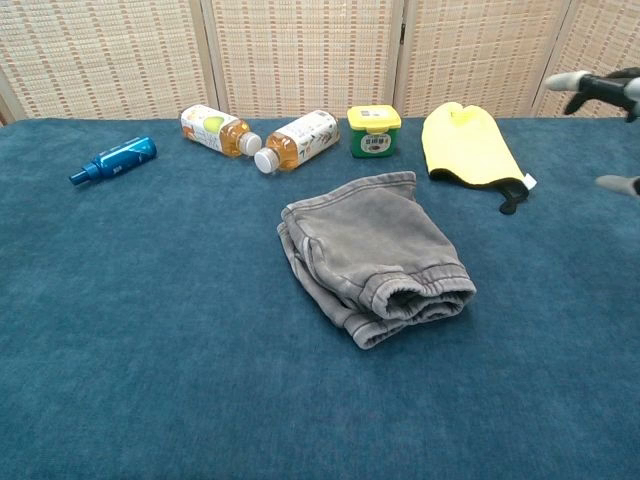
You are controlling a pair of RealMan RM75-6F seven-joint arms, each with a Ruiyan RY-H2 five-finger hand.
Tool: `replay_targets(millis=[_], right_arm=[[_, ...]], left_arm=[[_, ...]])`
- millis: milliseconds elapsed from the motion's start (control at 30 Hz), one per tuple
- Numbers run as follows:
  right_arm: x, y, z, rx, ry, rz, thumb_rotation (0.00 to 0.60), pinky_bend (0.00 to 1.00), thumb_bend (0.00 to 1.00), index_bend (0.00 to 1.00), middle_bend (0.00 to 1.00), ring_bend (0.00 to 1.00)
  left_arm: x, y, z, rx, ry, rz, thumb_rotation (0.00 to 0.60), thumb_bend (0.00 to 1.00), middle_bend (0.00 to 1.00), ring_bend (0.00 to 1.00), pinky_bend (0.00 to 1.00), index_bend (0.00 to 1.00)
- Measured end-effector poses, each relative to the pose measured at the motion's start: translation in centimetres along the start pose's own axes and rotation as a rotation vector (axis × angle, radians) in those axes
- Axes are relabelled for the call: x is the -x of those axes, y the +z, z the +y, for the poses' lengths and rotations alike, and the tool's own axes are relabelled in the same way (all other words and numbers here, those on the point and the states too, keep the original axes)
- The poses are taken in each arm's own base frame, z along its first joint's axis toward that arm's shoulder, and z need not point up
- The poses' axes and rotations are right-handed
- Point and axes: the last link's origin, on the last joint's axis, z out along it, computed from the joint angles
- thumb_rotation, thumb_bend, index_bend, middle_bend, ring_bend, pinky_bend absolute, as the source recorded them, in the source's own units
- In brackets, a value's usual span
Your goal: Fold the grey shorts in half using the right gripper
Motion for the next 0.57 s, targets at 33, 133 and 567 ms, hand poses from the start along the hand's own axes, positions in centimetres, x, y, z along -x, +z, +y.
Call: replay_targets(millis=[33, 133, 567], right_arm=[[-0.1, -1.0, 0.8, 0.02, -0.001, -0.007, 0.6, 0.29, 0.3, 0.0, 0.19, 0.17], [-0.6, -3.2, 2.4, 0.052, 0.007, -0.026, 0.6, 0.29, 0.3, 0.01, 0.2, 0.17], [-2.1, -12.1, 5.7, 0.194, 0.111, -0.042, 0.6, 0.3, 0.31, 0.09, 0.26, 0.22]], left_arm=[[0.0, 0.1, 0.2, 0.004, -0.001, 0.003, 0.6, 0.17, 0.16, 0.14, 0.3, 0.16], [-0.1, 0.2, 0.7, 0.01, -0.006, 0.013, 0.6, 0.17, 0.16, 0.14, 0.3, 0.16], [0.0, -0.5, 2.1, 0.029, -0.017, -0.005, 0.6, 0.17, 0.16, 0.14, 0.3, 0.16]])
